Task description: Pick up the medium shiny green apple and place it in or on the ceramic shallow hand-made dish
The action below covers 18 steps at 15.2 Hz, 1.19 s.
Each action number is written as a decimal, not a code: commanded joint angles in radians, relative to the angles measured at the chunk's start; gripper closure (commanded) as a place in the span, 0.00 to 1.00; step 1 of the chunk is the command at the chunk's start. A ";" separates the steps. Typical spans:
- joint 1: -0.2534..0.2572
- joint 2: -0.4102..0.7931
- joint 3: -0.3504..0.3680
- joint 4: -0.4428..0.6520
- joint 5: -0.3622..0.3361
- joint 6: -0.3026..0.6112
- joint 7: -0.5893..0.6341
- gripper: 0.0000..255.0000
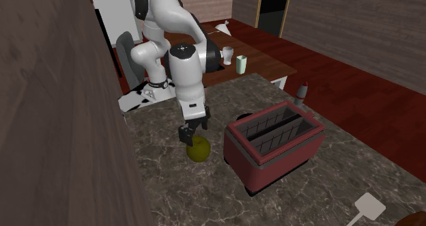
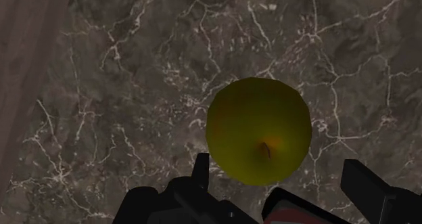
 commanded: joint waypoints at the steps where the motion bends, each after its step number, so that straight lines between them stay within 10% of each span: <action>1: -0.001 0.006 0.002 -0.011 0.004 0.016 -0.004 0.00; 8: -0.001 0.006 0.002 -0.010 0.004 0.015 -0.004 0.00; 9: -0.001 0.006 0.002 -0.010 0.004 0.015 -0.004 1.00; 18: -0.001 0.006 0.002 -0.010 0.004 0.016 -0.004 1.00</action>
